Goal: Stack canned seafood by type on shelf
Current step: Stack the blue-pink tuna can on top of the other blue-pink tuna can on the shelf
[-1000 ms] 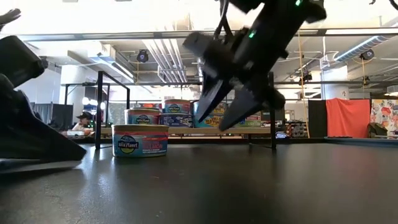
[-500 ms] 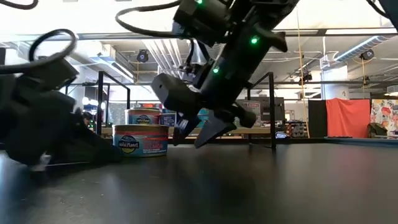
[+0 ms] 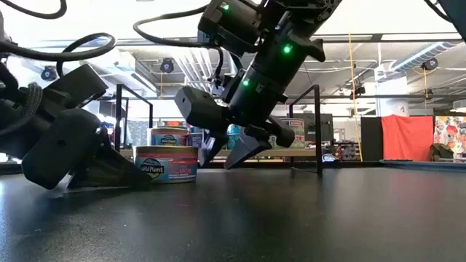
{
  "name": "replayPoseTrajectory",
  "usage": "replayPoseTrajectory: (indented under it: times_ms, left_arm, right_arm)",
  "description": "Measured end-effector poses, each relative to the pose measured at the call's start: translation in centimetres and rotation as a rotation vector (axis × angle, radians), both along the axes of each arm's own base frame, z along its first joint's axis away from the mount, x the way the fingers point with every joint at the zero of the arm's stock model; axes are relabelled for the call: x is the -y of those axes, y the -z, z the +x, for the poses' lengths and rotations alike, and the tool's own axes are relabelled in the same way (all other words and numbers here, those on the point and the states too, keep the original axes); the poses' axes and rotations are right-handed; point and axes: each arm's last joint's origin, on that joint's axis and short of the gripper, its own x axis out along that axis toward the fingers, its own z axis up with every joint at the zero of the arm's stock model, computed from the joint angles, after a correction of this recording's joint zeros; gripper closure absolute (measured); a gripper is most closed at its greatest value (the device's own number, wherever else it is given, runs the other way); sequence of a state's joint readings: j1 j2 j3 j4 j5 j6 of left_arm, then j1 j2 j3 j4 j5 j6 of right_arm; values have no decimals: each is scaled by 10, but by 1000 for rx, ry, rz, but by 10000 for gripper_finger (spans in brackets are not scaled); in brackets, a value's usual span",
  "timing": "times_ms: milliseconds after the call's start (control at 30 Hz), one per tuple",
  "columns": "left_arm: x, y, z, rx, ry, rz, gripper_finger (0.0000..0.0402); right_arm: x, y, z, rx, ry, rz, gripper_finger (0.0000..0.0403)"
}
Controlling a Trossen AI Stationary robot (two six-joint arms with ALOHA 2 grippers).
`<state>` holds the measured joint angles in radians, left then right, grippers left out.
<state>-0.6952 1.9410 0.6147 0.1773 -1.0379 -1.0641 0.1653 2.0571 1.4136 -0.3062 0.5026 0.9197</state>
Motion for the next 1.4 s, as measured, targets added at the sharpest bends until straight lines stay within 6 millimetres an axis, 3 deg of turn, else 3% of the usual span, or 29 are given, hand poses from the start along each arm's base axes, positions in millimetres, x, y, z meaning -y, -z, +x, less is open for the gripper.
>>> replayPoseTrajectory:
  times_ms: [167, 667, 967, 1400]
  left_arm:
    - [-4, -5, 3, -24, 3, -29, 58]
    - [-11, -10, 18, 14, -7, -26, 58]
    - [-19, -9, 25, -5, -19, -51, 36]
    - [-14, -21, 40, 4, 96, 161, 22]
  right_arm:
    - [-3, 0, 2, -1, -70, 100, 187]
    - [-4, 1, 3, 4, -74, 99, 188]
    - [-10, 2, 1, -2, -75, 130, 186]
    - [-14, 2, 1, -31, -161, 80, 187]
